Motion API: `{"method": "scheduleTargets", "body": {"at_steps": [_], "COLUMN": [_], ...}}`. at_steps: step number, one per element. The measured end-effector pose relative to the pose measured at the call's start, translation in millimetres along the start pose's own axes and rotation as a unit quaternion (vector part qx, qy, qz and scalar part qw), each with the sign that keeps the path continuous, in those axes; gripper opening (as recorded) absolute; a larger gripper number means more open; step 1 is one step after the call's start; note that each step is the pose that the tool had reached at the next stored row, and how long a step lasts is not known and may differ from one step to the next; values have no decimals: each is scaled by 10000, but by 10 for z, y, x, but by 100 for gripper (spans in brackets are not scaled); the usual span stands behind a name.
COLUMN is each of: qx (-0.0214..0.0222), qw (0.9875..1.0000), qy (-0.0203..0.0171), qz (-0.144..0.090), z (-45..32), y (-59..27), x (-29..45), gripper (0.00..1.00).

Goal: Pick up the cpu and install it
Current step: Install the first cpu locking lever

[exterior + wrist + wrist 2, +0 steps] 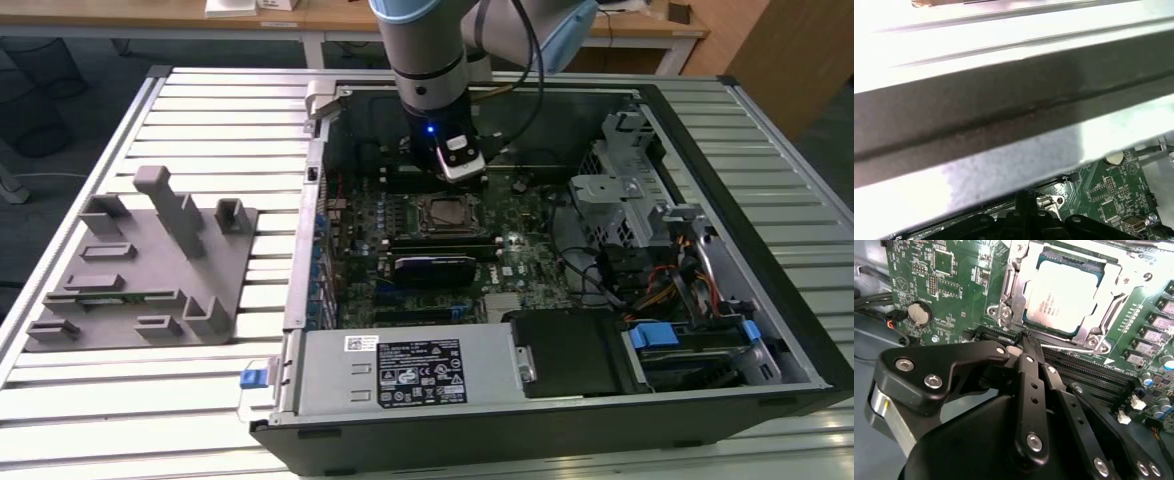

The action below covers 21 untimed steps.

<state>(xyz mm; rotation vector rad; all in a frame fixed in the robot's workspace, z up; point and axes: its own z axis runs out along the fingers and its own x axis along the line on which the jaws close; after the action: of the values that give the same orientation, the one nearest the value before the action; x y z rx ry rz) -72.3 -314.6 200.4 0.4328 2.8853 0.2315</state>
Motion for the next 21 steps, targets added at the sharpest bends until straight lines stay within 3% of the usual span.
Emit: {"method": "scheduleTargets", "body": {"at_steps": [15, 21], "qx": [-114, -117], "qw": [9999, 9999], "qy": [31, 32], "qz": [50, 50], "z": [-2, 12], "y": [16, 12], "x": [28, 37], "gripper": [11, 11]}}
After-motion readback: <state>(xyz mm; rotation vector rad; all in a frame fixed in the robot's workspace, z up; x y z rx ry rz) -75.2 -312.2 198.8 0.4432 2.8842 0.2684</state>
